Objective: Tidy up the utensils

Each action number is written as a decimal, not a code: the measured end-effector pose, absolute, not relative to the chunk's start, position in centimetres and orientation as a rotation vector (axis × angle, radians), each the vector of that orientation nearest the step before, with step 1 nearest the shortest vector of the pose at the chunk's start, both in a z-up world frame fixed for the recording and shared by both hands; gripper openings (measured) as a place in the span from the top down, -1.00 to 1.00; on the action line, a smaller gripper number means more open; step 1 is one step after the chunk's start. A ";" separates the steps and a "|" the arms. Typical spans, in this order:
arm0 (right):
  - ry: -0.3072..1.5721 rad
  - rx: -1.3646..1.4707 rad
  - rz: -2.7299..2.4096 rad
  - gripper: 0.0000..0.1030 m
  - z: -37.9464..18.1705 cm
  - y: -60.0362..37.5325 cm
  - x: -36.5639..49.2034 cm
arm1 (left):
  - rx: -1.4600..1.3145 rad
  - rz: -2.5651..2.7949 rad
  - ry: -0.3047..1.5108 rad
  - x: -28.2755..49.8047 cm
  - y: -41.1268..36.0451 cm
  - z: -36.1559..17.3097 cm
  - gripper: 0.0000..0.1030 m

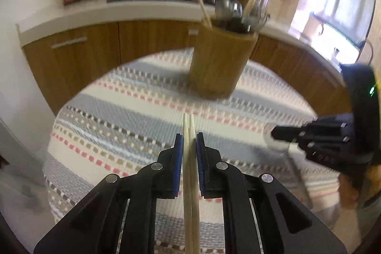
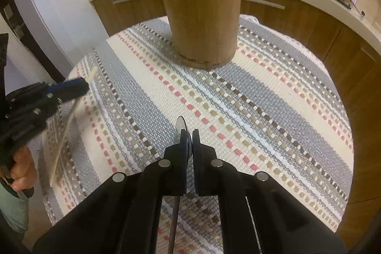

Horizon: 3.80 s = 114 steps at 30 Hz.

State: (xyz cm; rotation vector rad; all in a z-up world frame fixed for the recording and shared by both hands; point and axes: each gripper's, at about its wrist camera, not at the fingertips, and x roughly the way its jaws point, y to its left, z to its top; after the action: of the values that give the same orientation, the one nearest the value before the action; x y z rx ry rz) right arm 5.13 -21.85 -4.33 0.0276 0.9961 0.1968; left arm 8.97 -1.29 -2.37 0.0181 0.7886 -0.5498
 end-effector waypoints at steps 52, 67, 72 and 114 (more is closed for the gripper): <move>0.041 0.106 -0.031 0.95 11.6 -23.5 12.0 | -0.422 -0.479 -0.029 15.0 -4.9 10.7 0.81; 0.000 0.130 -0.072 0.95 9.0 -24.8 14.0 | -0.432 -0.393 -0.052 18.7 -7.7 9.2 0.81; -0.012 0.137 -0.073 0.95 8.7 -24.9 13.8 | -0.408 -0.378 -0.041 18.9 -8.4 8.2 0.81; 0.196 0.176 0.108 0.06 10.4 -22.8 6.0 | -0.372 -0.513 0.209 12.7 -0.8 8.9 -0.06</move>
State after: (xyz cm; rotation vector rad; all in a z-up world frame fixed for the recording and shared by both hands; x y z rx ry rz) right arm 5.96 -22.84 10.38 0.1759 0.1956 0.1079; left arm 12.72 -0.77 8.91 -0.3723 0.2094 -0.5129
